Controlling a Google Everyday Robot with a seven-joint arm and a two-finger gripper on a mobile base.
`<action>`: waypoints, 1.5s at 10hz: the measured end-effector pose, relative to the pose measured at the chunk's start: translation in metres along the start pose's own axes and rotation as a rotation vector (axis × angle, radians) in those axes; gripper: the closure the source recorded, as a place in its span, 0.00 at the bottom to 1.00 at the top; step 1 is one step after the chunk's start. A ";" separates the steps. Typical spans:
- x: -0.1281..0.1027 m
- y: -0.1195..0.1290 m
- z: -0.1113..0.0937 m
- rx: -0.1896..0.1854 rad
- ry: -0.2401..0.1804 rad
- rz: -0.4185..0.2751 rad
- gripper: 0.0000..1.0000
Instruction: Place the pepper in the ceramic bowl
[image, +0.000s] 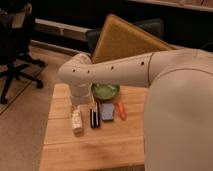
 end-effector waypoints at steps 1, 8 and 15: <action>0.000 0.000 0.000 0.000 0.000 0.000 0.35; 0.000 0.000 0.000 0.000 0.000 0.000 0.35; -0.021 -0.022 -0.012 0.019 -0.085 -0.075 0.35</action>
